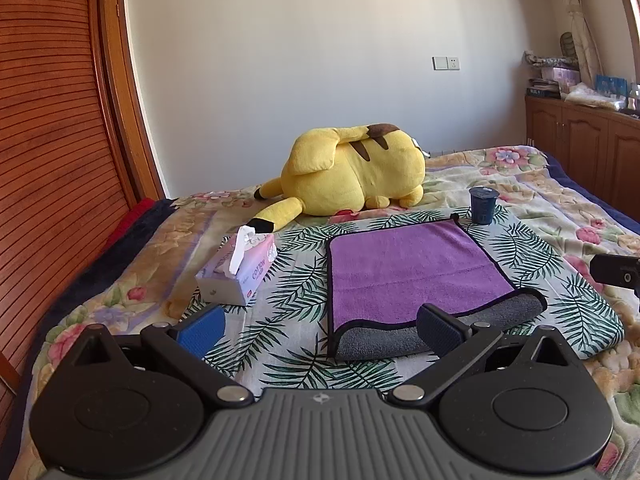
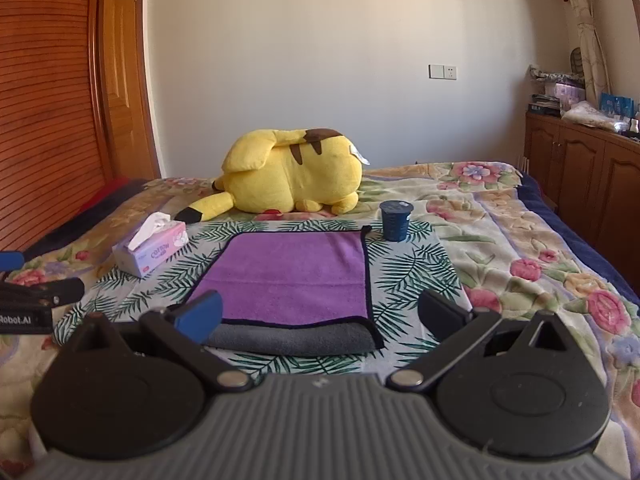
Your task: Fold towel
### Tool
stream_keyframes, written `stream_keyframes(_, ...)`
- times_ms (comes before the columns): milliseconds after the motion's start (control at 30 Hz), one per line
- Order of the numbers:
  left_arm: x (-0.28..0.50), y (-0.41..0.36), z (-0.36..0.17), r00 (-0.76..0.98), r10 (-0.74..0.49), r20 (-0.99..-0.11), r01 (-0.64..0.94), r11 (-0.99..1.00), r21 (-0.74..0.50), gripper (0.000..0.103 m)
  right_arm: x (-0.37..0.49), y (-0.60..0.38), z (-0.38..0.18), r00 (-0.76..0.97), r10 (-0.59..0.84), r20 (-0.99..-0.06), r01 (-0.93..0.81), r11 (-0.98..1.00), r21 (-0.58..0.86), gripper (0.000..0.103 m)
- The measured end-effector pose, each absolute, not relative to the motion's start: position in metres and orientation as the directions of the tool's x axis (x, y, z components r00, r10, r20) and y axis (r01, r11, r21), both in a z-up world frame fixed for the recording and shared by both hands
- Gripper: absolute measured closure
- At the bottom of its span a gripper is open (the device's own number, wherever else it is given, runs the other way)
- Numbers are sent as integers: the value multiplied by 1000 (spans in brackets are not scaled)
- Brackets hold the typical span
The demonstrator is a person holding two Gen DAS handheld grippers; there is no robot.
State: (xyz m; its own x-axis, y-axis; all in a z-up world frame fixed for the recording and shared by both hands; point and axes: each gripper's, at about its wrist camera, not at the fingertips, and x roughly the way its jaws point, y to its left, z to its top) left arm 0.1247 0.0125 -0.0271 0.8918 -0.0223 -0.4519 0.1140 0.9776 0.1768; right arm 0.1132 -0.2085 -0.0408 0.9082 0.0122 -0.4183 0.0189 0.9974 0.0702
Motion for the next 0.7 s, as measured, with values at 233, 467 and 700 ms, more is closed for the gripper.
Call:
stream_keyframes(233,147,12,-36,885,-21,-465,118,976,181,16,134,-206,-46,901,29,-432,1,998,69,0)
stream_keyframes(467,172,11,-46,883,-30,-469,121,979,165,16,152,-207,-53,895,34,-444,-8,998,59,0)
stream_keyframes(700,195,12,-56,870,-46,-491,137,979,150,16,172,-208,-62,885,34,-463,-15,999,46,0)
